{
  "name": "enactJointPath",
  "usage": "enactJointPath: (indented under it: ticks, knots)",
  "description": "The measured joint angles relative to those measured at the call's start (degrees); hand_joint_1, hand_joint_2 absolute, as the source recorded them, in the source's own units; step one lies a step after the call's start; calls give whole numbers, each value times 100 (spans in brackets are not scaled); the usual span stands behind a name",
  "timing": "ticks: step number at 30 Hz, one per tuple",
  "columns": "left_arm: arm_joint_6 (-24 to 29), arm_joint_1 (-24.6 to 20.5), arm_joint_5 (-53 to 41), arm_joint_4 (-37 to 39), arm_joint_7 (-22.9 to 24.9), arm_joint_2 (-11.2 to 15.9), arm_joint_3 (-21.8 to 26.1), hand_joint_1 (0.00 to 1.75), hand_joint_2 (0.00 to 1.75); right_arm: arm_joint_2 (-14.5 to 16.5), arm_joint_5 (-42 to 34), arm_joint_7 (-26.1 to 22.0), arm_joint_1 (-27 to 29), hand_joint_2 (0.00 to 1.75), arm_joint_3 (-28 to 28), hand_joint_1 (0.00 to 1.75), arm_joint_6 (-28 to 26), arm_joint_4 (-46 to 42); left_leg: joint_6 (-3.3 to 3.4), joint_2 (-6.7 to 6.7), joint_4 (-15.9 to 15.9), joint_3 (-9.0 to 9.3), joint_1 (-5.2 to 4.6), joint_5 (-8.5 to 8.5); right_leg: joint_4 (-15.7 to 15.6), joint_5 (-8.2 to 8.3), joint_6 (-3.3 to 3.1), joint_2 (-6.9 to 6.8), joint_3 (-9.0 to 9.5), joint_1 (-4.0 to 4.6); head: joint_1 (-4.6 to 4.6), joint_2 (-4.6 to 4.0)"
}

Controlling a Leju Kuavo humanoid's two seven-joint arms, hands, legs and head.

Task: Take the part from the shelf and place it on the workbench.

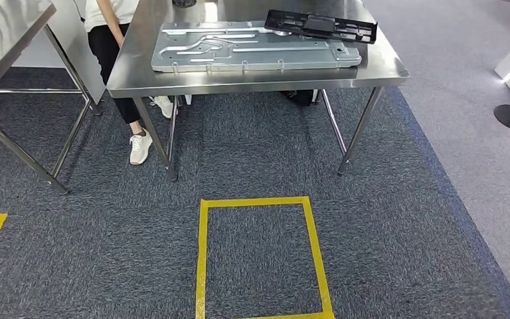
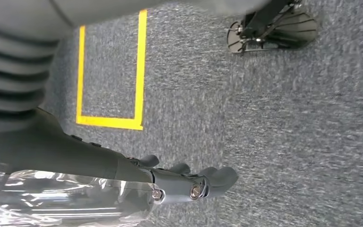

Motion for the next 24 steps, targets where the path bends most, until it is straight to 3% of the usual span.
enactJointPath:
  ticks: [3,6,7,10,15,18,22,24]
  knots:
    - [1,-5,3,1,-1,2,8,0,175,1,-2,128,1,175,-27,0,9,0,-20,-2,-7,-25,2,19,-5,9,-48,0,-29,30,-1,1]
    - [1,-6,2,2,-2,1,11,0,175,-1,-13,169,-7,44,-72,0,13,0,-54,-2,-25,-25,24,34,-2,11,-89,-1,-32,60,-1,1]
    - [1,-9,5,2,-4,2,13,0,175,-2,-17,152,-10,44,-87,0,21,0,-64,-2,-27,-26,29,37,0,11,-98,-1,-33,66,-1,1]
    - [-4,-10,58,2,-24,1,35,0,175,-2,-33,48,-12,175,-123,0,46,0,-90,-2,-30,-28,38,43,7,10,-106,-2,-33,74,-1,1]
    - [-105,1,322,0,5,4,87,0,175,-1,-188,88,-2,175,-165,0,22,-2,-104,-2,-30,-30,41,48,10,11,-108,-1,-32,76,-1,0]
    - [-116,56,581,-3,114,30,-178,0,175,-7,-430,154,34,175,-34,0,11,-21,-104,-2,-28,-30,40,48,10,12,-106,-1,-33,75,-1,-1]
    - [-85,141,977,-38,286,67,-647,0,0,-10,-779,183,91,175,232,0,14,-68,-102,-2,-20,-33,39,47,10,15,-102,-2,-35,73,-1,1]
    - [-68,172,1131,-52,354,82,-840,0,0,-10,-913,189,113,175,352,0,17,-87,-102,-2,-18,-35,38,47,9,15,-102,-2,-35,73,-1,1]
